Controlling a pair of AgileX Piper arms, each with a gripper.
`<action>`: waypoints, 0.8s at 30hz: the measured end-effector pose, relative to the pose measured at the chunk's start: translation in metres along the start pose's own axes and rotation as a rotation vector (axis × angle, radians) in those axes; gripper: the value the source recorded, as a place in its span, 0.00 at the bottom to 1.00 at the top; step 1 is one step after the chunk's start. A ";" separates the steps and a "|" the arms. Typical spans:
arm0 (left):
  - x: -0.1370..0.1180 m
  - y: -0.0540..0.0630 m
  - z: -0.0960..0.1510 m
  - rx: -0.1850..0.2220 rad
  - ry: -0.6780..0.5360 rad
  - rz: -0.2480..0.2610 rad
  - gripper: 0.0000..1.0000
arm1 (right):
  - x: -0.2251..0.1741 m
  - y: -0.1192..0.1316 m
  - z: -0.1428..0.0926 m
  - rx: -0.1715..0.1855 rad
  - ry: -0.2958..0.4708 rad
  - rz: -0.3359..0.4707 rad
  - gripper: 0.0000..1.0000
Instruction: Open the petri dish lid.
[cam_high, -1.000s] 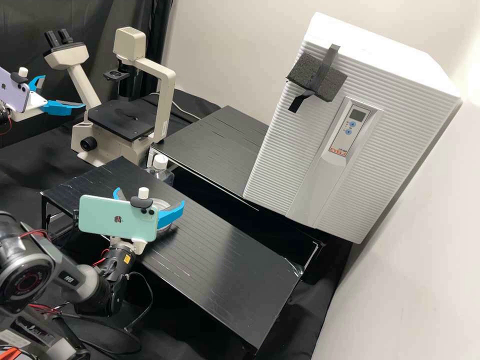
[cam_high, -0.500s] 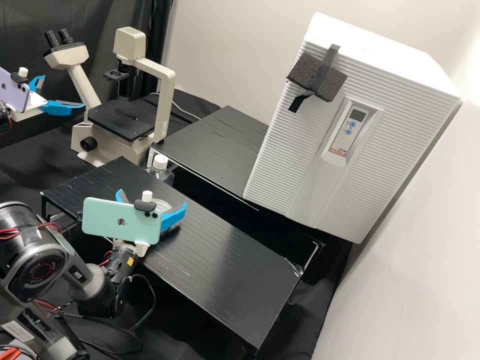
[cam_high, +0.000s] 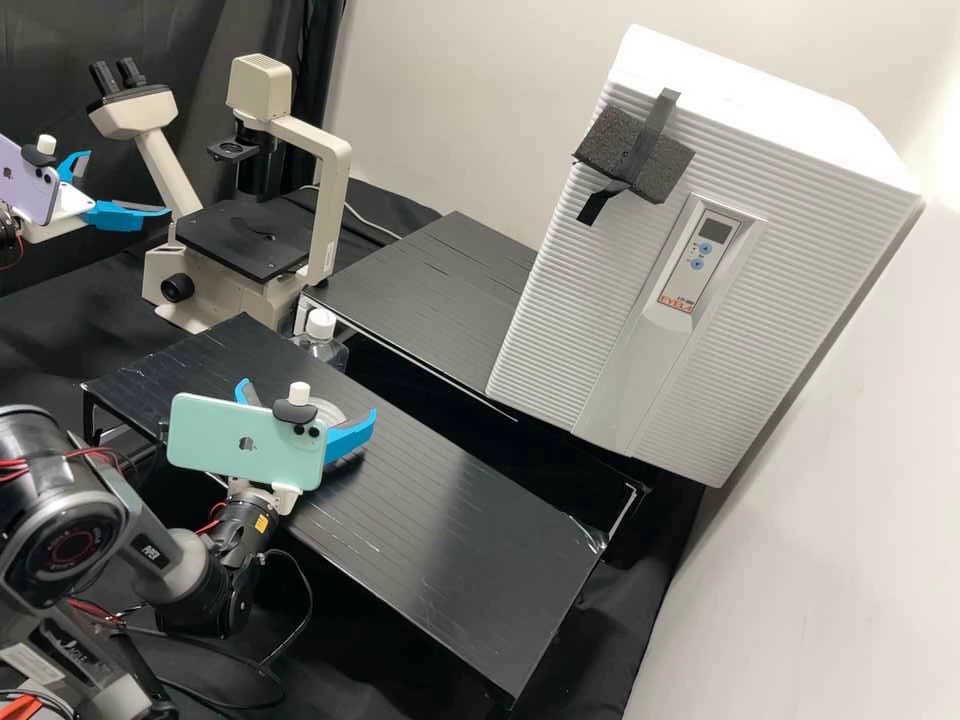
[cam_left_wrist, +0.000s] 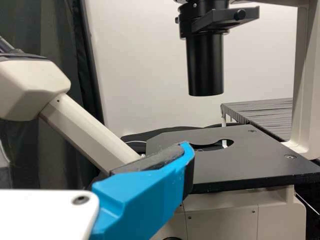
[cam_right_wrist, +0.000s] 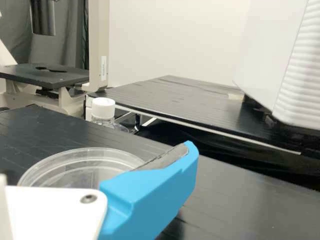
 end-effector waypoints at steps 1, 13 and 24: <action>0.000 0.000 0.000 0.000 0.000 0.000 1.00 | 0.001 -0.001 0.000 0.001 0.000 -0.003 1.00; 0.000 0.000 0.000 0.000 0.000 0.000 1.00 | 0.003 -0.002 0.003 0.001 -0.014 0.006 1.00; 0.000 0.000 0.000 0.000 0.000 0.000 1.00 | 0.003 -0.002 0.004 -0.002 -0.018 0.007 1.00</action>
